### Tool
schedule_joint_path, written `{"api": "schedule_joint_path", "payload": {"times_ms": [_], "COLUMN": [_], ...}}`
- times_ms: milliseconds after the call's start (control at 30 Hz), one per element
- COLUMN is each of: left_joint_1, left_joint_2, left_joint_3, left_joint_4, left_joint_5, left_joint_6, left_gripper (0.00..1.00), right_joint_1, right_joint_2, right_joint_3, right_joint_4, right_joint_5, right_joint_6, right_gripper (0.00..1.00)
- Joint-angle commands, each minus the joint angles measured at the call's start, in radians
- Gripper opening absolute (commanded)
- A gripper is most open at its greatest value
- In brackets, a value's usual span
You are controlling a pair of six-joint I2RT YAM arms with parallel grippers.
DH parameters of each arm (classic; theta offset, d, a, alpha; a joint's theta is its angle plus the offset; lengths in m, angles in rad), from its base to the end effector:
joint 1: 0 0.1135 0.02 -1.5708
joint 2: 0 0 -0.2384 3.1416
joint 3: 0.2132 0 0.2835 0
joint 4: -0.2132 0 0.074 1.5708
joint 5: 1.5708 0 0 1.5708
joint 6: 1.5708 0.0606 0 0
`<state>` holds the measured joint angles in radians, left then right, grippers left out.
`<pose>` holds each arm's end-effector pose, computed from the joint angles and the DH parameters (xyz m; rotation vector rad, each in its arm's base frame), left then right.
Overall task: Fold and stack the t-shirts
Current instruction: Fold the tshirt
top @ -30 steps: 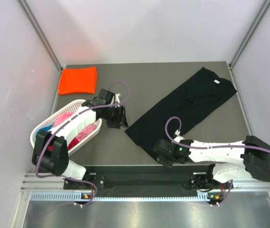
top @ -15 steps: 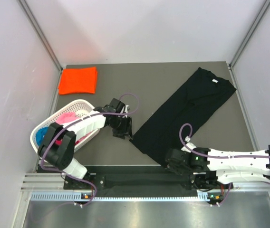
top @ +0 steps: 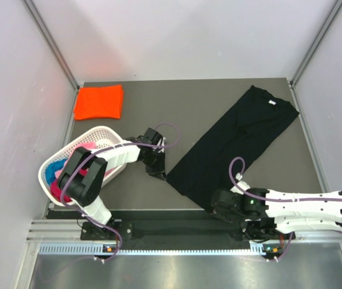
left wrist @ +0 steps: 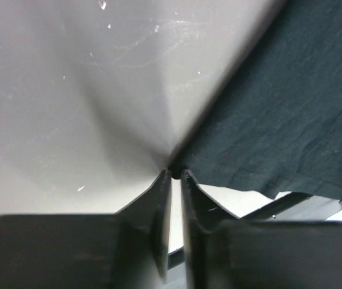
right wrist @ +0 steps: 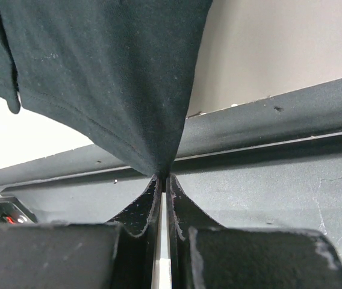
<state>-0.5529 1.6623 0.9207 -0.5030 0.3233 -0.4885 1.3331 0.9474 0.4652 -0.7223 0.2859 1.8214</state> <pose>0.2697 -0.1890 0.0834 0.1740 2.9438 -0.6583 0.0640 0.1918 0.1083 0.7529 2.7120 0.5237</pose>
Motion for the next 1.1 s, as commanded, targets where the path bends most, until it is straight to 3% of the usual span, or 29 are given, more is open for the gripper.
{"api": "schedule_joint_path", "payload": {"times_ms": [0, 67, 133, 200, 233, 367, 467, 567, 600, 700, 733, 900, 1067], "left_joint_1": [-0.005, -0.005, -0.005, -0.005, -0.005, -0.007, -0.005, -0.007, -0.005, -0.004, -0.005, -0.005, -0.007], "left_joint_2": [0.01, 0.004, -0.015, -0.022, -0.027, -0.03, -0.048, -0.067, -0.078, -0.09, -0.095, -0.107, -0.131], "left_joint_3": [0.02, 0.021, 0.018, 0.012, 0.009, -0.011, -0.029, -0.039, -0.04, -0.051, -0.052, -0.065, -0.092], "left_joint_4": [0.005, -0.009, -0.019, -0.023, -0.022, -0.028, -0.032, -0.04, -0.039, -0.028, -0.025, -0.022, -0.017], "left_joint_5": [-0.013, -0.036, -0.05, -0.064, -0.067, -0.092, -0.112, -0.121, -0.122, -0.112, -0.104, -0.096, -0.081], "left_joint_6": [0.004, 0.001, -0.005, -0.01, -0.01, -0.021, -0.03, -0.032, -0.036, -0.045, -0.047, -0.048, -0.048], "left_gripper": [0.07, 0.0, 0.0, 0.0, 0.0, 0.0, 0.0, 0.0, 0.0, 0.0, 0.0, 0.0, 0.0], "right_joint_1": [0.017, 0.017, 0.017, 0.018, 0.018, 0.012, -0.038, -0.216, -0.345, -0.584, -0.733, -1.038, -1.092], "right_joint_2": [0.011, 0.049, 0.083, 0.149, 0.171, 0.211, 0.171, 0.09, 0.068, 0.034, 0.042, 0.302, 0.693], "right_joint_3": [0.022, 0.042, 0.073, 0.125, 0.147, 0.256, 0.325, 0.34, 0.354, 0.413, 0.434, 0.657, 0.972], "right_joint_4": [0.006, 0.01, 0.037, 0.021, 0.009, -0.09, -0.149, -0.161, -0.157, -0.112, -0.083, 0.067, 0.057], "right_joint_5": [0.033, 0.035, 0.022, 0.006, 0.01, 0.082, 0.122, 0.124, 0.128, 0.13, 0.118, 0.081, 0.099], "right_joint_6": [-0.037, -0.082, -0.155, -0.183, -0.206, -0.246, -0.287, -0.414, -0.509, -0.673, -0.791, -0.987, -1.042], "right_gripper": [0.0, 0.0, 0.0, 0.09, 0.21, 0.36, 0.41, 0.42, 0.42, 0.42, 0.42, 0.43, 0.4]}}
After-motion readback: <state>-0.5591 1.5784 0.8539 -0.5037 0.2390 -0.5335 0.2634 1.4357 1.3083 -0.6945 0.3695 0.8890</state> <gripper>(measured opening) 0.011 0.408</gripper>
